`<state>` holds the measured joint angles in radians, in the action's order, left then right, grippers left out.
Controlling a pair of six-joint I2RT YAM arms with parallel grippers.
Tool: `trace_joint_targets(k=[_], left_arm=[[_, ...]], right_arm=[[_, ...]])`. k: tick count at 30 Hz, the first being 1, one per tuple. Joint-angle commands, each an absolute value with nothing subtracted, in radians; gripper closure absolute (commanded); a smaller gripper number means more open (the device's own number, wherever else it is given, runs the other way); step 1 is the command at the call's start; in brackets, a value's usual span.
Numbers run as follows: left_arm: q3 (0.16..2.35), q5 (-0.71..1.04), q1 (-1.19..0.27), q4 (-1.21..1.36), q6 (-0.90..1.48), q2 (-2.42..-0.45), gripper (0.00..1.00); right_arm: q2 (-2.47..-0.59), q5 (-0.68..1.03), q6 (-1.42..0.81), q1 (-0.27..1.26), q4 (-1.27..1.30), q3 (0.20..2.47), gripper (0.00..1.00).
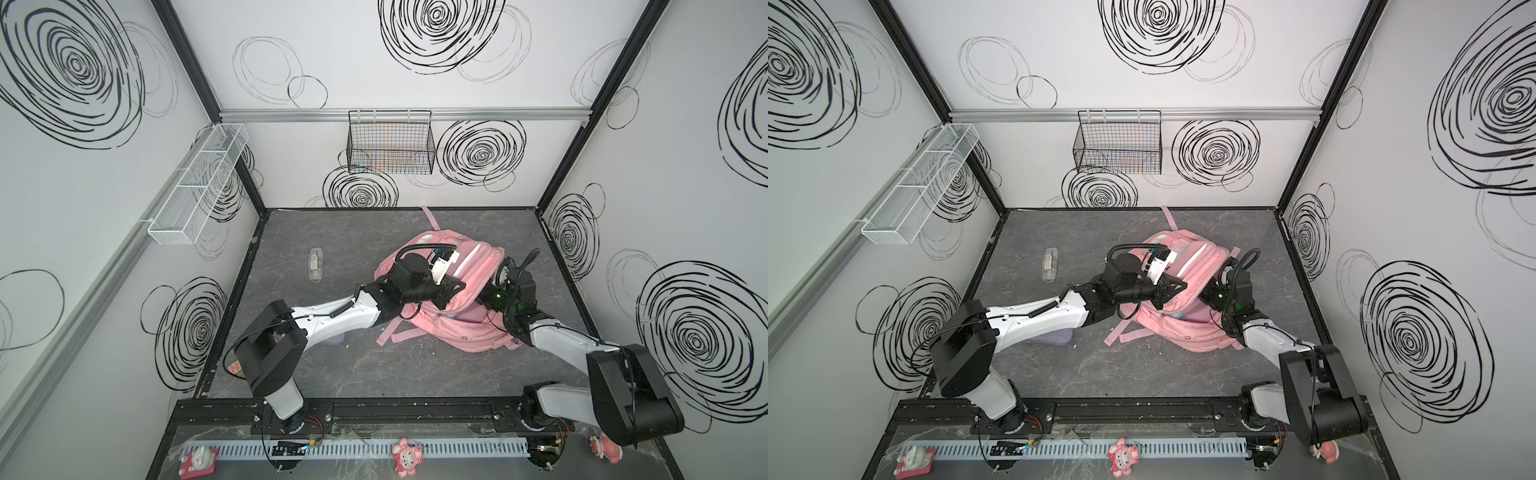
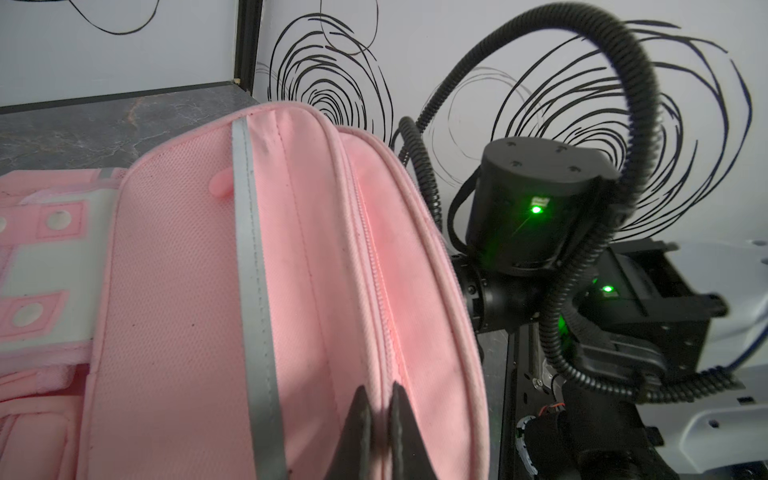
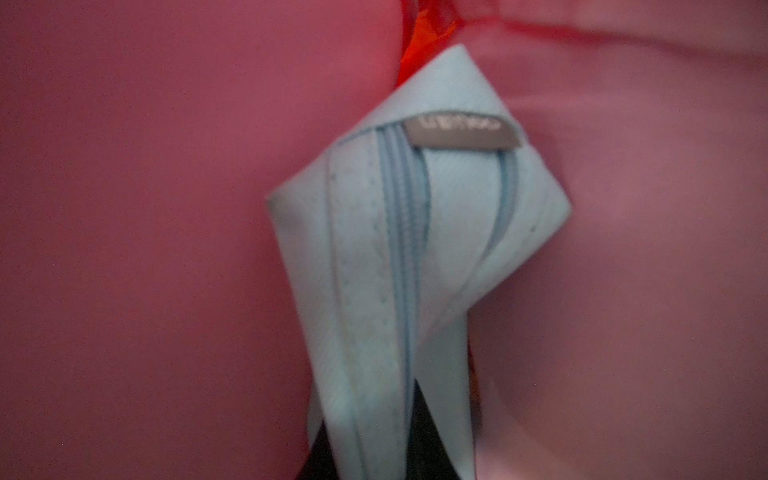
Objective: Pack the student bag
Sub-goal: 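Lower the pencil case into the bag with the right gripper while left holds it open, then open the right gripper and withdraw it from the bag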
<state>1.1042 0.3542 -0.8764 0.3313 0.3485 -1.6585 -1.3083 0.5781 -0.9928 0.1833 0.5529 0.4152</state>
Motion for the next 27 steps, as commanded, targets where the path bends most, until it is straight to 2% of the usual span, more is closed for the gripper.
trace_joint_targets(k=[1, 5, 13, 15, 18, 20, 24, 27], left_arm=[[1.149, 0.42, -0.883, 0.563, 0.336, -1.61, 1.0], [1.147, 0.429, -0.882, 0.569, 0.34, -1.612, 1.0], [1.149, 0.44, -0.89, 0.565, 0.341, -1.62, 1.0], [1.147, 0.436, -0.892, 0.561, 0.342, -1.62, 1.0], [1.143, 0.416, -0.89, 0.548, 0.336, -1.614, 1.0], [1.141, 0.4, -0.887, 0.538, 0.334, -1.607, 1.0], [1.137, 0.379, -0.879, 0.53, 0.336, -1.594, 1.0], [1.136, 0.366, -0.877, 0.526, 0.332, -1.593, 1.0]], right_arm=[[-1.345, 0.593, -1.066, 0.199, 0.705, 0.413, 0.84], [-1.367, 0.527, -1.119, 0.203, 0.785, 0.399, 0.84], [-1.452, 0.508, -1.275, 0.222, 0.992, 0.363, 0.81], [-1.446, 0.509, -1.27, 0.221, 0.979, 0.365, 0.75], [-1.394, 0.51, -1.213, 0.201, 0.855, 0.38, 0.47], [-1.322, 0.481, -1.153, 0.173, 0.72, 0.382, 0.36], [-1.182, 0.451, -1.081, 0.109, 0.549, 0.359, 0.26], [-1.12, 0.51, -1.064, 0.043, 0.495, 0.337, 0.26]])
